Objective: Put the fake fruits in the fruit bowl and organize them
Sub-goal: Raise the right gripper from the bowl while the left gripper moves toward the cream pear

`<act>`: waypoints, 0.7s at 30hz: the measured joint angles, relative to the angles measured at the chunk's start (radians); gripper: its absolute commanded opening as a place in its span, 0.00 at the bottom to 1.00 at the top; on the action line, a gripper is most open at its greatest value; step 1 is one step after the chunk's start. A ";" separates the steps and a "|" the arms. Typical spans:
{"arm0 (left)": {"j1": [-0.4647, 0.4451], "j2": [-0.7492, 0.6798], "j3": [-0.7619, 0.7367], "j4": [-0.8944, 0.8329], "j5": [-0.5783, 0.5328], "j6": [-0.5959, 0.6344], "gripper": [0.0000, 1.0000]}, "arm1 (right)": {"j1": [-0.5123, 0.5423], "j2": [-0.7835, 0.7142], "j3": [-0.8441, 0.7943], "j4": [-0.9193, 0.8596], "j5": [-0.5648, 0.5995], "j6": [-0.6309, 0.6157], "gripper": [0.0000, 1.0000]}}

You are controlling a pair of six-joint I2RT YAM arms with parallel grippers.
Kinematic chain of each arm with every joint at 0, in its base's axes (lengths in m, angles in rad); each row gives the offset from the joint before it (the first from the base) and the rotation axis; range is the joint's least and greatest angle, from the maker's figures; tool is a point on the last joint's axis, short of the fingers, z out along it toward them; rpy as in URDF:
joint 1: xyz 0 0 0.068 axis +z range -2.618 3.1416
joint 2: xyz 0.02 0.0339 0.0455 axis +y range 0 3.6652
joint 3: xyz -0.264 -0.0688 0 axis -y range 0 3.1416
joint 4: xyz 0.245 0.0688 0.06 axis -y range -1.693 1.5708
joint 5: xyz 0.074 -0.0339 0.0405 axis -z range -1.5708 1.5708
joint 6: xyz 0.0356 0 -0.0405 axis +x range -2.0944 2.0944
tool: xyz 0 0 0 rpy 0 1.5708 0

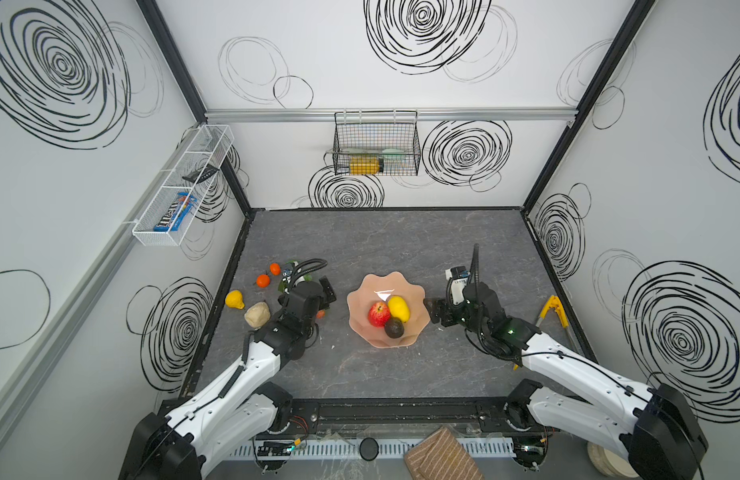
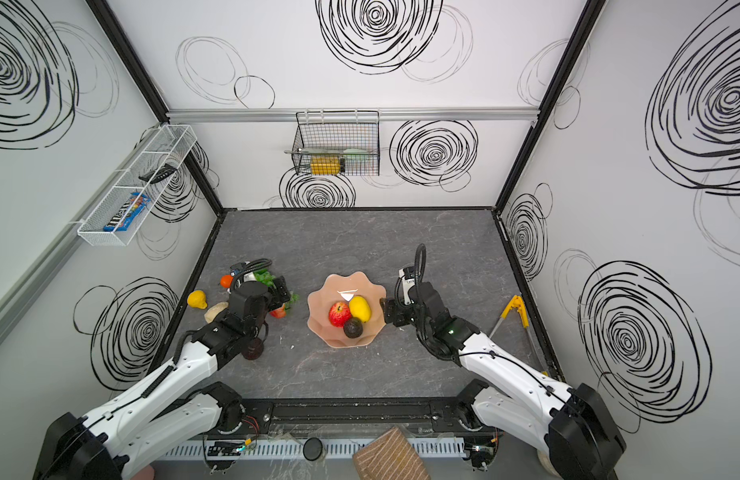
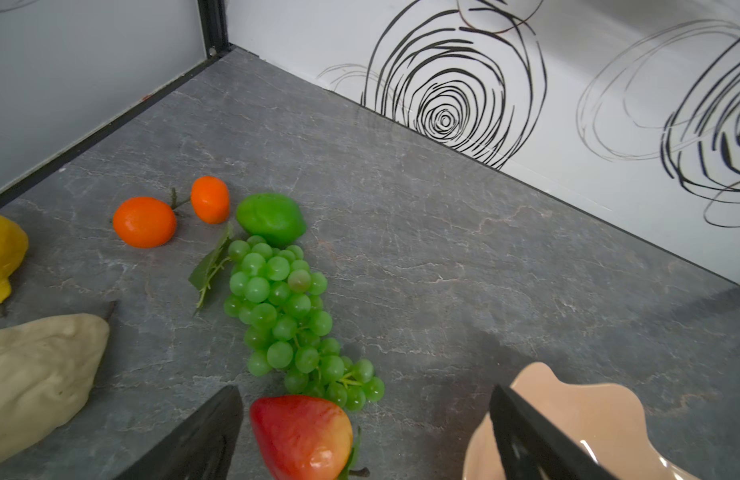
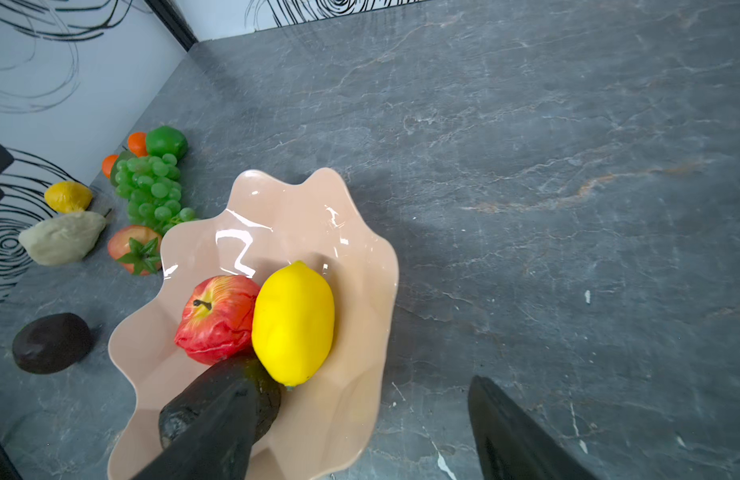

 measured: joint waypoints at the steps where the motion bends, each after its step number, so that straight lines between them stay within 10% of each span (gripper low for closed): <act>1: 0.014 0.011 0.008 -0.019 0.009 -0.001 0.98 | -0.013 -0.003 -0.016 0.019 -0.013 0.005 0.84; 21: 0.510 -0.061 0.079 -0.277 0.183 -0.018 1.00 | -0.056 -0.048 -0.190 0.183 -0.110 0.080 0.85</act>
